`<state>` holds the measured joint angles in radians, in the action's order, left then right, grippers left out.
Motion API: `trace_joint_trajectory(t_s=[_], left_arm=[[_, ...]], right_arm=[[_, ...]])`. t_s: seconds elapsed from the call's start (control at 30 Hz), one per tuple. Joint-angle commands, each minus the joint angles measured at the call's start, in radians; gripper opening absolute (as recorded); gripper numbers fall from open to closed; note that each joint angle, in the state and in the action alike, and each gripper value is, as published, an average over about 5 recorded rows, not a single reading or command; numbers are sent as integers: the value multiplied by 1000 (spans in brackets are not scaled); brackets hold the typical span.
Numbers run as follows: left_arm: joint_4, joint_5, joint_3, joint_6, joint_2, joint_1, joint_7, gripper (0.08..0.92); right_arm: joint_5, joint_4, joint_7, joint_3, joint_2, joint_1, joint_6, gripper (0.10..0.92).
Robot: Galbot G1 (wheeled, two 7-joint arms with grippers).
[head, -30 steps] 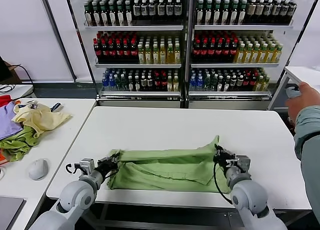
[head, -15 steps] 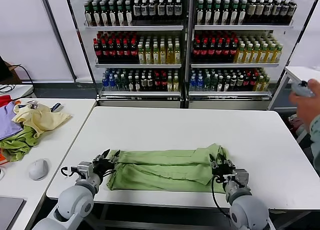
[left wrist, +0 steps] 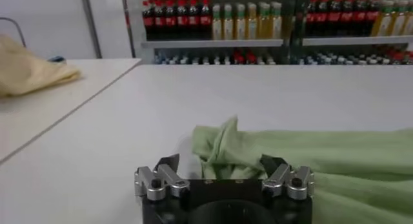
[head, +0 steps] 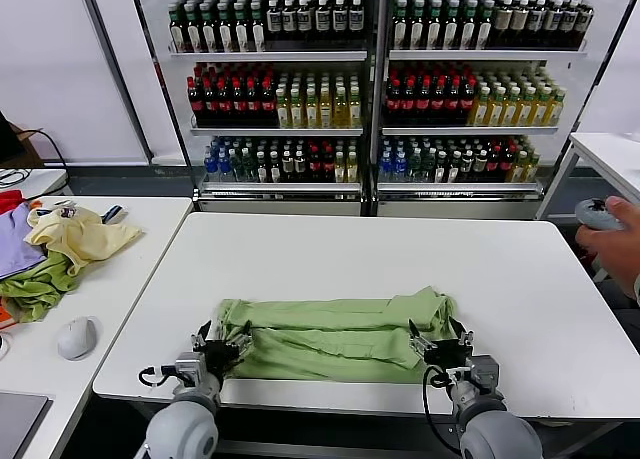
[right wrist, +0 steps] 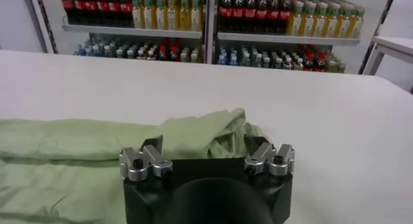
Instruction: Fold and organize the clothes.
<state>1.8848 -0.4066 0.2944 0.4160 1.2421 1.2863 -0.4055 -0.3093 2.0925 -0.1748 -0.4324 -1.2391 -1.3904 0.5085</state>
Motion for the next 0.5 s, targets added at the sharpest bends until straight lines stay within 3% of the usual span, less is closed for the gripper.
trace_joint_trajectory(t_s=[0.03,0.3,0.5], left_arm=[[-28,64,14,-14,131,36,-33,771],[-29,-53,72,-41,101,21,13,542],[-34,-147,201,-51,58,-2,50,369]], right_arm=[[11,16,2,-1,-2,-20,-5,823],[10,24,3,-2,-3,-21,-11,823],[9,31,5,-11,-1,-25,-18,823]])
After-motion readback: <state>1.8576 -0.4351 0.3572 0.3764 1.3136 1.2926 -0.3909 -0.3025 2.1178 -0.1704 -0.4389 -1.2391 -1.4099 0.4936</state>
